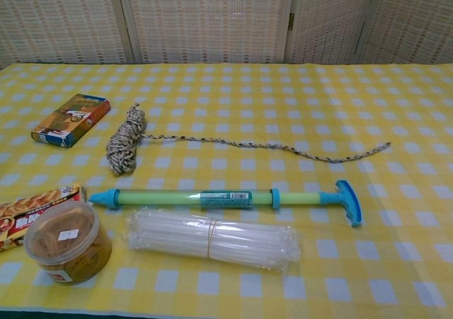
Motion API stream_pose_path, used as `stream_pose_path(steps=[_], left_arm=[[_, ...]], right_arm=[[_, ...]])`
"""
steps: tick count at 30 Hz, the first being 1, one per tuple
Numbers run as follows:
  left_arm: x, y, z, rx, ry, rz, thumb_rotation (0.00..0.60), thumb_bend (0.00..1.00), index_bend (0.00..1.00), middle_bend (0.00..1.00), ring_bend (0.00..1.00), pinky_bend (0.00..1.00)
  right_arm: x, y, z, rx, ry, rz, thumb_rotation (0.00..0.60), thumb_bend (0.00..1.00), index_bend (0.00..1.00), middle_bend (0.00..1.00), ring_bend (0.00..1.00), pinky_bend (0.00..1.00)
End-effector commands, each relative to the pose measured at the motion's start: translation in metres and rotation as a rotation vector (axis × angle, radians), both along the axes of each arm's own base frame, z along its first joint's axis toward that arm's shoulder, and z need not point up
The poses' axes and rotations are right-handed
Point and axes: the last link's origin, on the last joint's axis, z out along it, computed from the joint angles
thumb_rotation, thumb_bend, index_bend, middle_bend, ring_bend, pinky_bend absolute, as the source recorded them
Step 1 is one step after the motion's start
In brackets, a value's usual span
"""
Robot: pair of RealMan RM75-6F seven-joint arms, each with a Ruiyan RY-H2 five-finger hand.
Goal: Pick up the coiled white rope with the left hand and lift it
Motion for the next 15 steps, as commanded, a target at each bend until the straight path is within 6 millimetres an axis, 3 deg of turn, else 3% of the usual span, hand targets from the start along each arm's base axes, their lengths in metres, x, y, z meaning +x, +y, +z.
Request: stream_pose_path(steps=[1, 15], left_arm=[[0.0005, 0.0007, -0.0009, -0.007, 0.001, 0.005, 0.600, 0.09, 0.00, 0.00, 0.00, 0.00], [0.0003, 0.0025, 0.0032, -0.034, -0.008, -0.003, 0.600, 0.09, 0.00, 0.00, 0.01, 0.00]], right_arm=[[-0.0002, -0.0012, -0.0005, 0.002, 0.000, -0.001, 0.430, 0.24, 0.00, 0.00, 0.04, 0.00], [-0.0017, 0.0036, 0.0002, -0.011, -0.017, 0.007, 0.458, 0.24, 0.00, 0.00, 0.03, 0.00]])
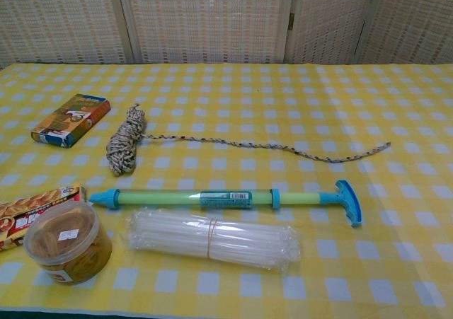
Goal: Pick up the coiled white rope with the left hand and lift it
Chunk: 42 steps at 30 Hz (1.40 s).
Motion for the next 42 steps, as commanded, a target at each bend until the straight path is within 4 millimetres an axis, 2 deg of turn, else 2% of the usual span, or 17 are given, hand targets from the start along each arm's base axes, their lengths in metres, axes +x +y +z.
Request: stream_pose_path(steps=[1, 6, 14, 17, 25, 33, 42], left_arm=[[0.002, 0.004, 0.002, -0.014, -0.009, -0.016, 0.600, 0.09, 0.00, 0.00, 0.01, 0.00], [0.017, 0.028, 0.002, -0.053, -0.052, -0.083, 0.600, 0.09, 0.00, 0.01, 0.02, 0.00], [0.052, 0.075, -0.006, -0.185, -0.104, -0.170, 0.600, 0.09, 0.04, 0.06, 0.07, 0.00], [0.071, 0.098, -0.015, -0.253, -0.157, -0.187, 0.600, 0.11, 0.06, 0.08, 0.09, 0.01], [0.111, 0.145, -0.038, -0.453, -0.238, -0.184, 0.600, 0.31, 0.07, 0.10, 0.13, 0.03], [0.130, 0.186, -0.066, -0.538, -0.261, -0.125, 0.589, 0.68, 0.07, 0.13, 0.18, 0.06], [0.128, 0.216, -0.093, -0.581, -0.322, 0.026, 0.497, 0.79, 0.08, 0.16, 0.22, 0.07]], right_arm=[[0.000, 0.001, 0.001, -0.003, 0.000, 0.004, 0.458, 0.24, 0.00, 0.00, 0.03, 0.00], [0.002, 0.003, 0.003, -0.010, -0.003, 0.025, 0.457, 0.24, 0.00, 0.00, 0.03, 0.00], [0.005, 0.006, 0.006, -0.017, -0.003, 0.052, 0.457, 0.24, 0.00, 0.00, 0.03, 0.00], [0.006, 0.008, 0.007, -0.021, -0.005, 0.056, 0.457, 0.24, 0.00, 0.00, 0.03, 0.00], [0.006, 0.009, 0.008, -0.024, -0.006, 0.055, 0.458, 0.24, 0.00, 0.00, 0.03, 0.00], [0.007, 0.008, 0.006, -0.020, -0.006, 0.052, 0.460, 0.24, 0.00, 0.00, 0.03, 0.00], [0.005, 0.009, 0.005, -0.020, -0.012, 0.040, 0.459, 0.24, 0.00, 0.00, 0.03, 0.00]])
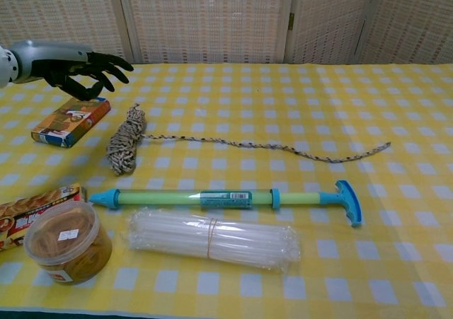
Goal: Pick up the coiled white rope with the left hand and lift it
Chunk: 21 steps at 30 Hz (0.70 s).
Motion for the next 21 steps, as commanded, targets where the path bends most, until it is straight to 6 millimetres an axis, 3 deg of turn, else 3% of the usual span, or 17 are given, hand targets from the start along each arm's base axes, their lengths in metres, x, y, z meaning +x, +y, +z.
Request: stream_pose_path(steps=[1, 12, 21], left_arm=[[0.001, 0.013, -0.013, -0.029, -0.007, 0.056, 0.484, 0.80, 0.08, 0.17, 0.22, 0.07], [-0.004, 0.035, -0.038, -0.036, 0.055, 0.127, 0.435, 0.82, 0.08, 0.17, 0.22, 0.08], [-0.013, 0.048, -0.045, -0.003, 0.058, 0.228, 0.423, 0.82, 0.09, 0.17, 0.22, 0.08]], right_arm=[[0.000, 0.000, 0.000, 0.000, -0.001, -0.002, 0.458, 0.24, 0.00, 0.00, 0.03, 0.00], [-0.003, 0.000, -0.003, 0.001, -0.005, -0.016, 0.458, 0.24, 0.00, 0.00, 0.04, 0.00], [-0.004, -0.001, -0.004, 0.006, -0.007, -0.028, 0.457, 0.24, 0.00, 0.00, 0.04, 0.00]])
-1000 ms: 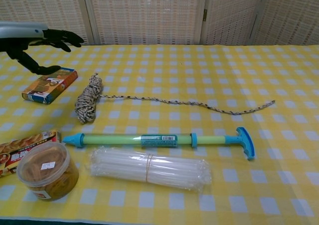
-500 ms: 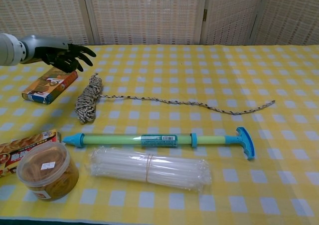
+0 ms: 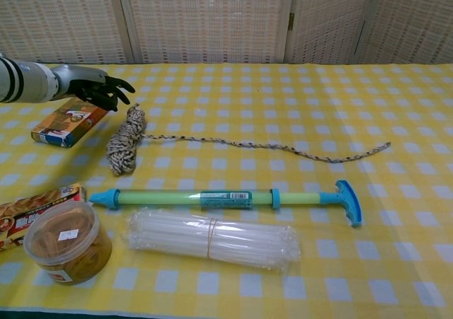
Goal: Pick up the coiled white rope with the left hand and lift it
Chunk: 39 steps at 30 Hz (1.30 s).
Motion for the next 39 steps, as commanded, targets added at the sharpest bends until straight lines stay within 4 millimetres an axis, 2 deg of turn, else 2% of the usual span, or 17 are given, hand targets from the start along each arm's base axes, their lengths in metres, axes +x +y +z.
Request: stream_pose_path(steps=[1, 4, 9, 17, 21, 23, 26, 29, 32, 39], left_arm=[[0.000, 0.003, -0.006, -0.011, 0.011, 0.024, 0.423, 0.82, 0.09, 0.17, 0.22, 0.08], [0.002, 0.003, -0.011, -0.030, 0.004, 0.036, 0.424, 0.82, 0.10, 0.17, 0.22, 0.08], [0.020, -0.003, -0.019, -0.074, -0.037, 0.010, 0.419, 0.82, 0.10, 0.18, 0.23, 0.08], [0.060, -0.022, -0.028, -0.117, -0.080, -0.141, 0.416, 0.82, 0.11, 0.19, 0.22, 0.07], [0.071, -0.031, -0.027, -0.100, -0.065, -0.235, 0.418, 0.82, 0.11, 0.19, 0.21, 0.07], [0.070, -0.034, -0.025, -0.064, -0.018, -0.295, 0.438, 0.77, 0.11, 0.18, 0.20, 0.07], [0.059, -0.040, -0.019, 0.016, 0.058, -0.368, 0.555, 0.56, 0.09, 0.15, 0.16, 0.07], [0.045, -0.050, -0.016, 0.063, 0.133, -0.404, 0.580, 0.45, 0.09, 0.14, 0.14, 0.08], [0.031, -0.062, -0.018, 0.081, 0.174, -0.402, 0.588, 0.40, 0.08, 0.13, 0.14, 0.08], [0.012, -0.080, -0.029, 0.099, 0.237, -0.377, 0.589, 0.37, 0.10, 0.13, 0.15, 0.10]], right_arm=[[0.000, 0.000, -0.001, 0.001, -0.001, -0.002, 0.456, 0.24, 0.00, 0.00, 0.04, 0.00], [-0.001, 0.000, -0.001, 0.002, -0.002, -0.005, 0.458, 0.24, 0.00, 0.00, 0.03, 0.00], [-0.001, 0.000, -0.001, -0.001, -0.004, -0.009, 0.459, 0.24, 0.00, 0.00, 0.04, 0.00], [-0.002, 0.001, -0.003, 0.001, -0.010, -0.009, 0.457, 0.24, 0.00, 0.00, 0.04, 0.00], [-0.003, 0.001, -0.003, -0.003, -0.014, -0.011, 0.459, 0.24, 0.00, 0.00, 0.04, 0.00], [-0.003, 0.002, -0.003, -0.004, -0.015, -0.008, 0.459, 0.24, 0.00, 0.00, 0.04, 0.00], [-0.004, 0.002, -0.003, -0.005, -0.019, -0.006, 0.457, 0.24, 0.00, 0.00, 0.04, 0.00], [-0.005, 0.003, -0.004, -0.004, -0.024, -0.006, 0.457, 0.24, 0.00, 0.00, 0.04, 0.00], [-0.006, 0.004, -0.005, -0.002, -0.031, -0.006, 0.458, 0.24, 0.00, 0.00, 0.04, 0.00], [-0.005, 0.005, -0.006, 0.010, -0.037, 0.006, 0.467, 0.24, 0.00, 0.00, 0.04, 0.00]])
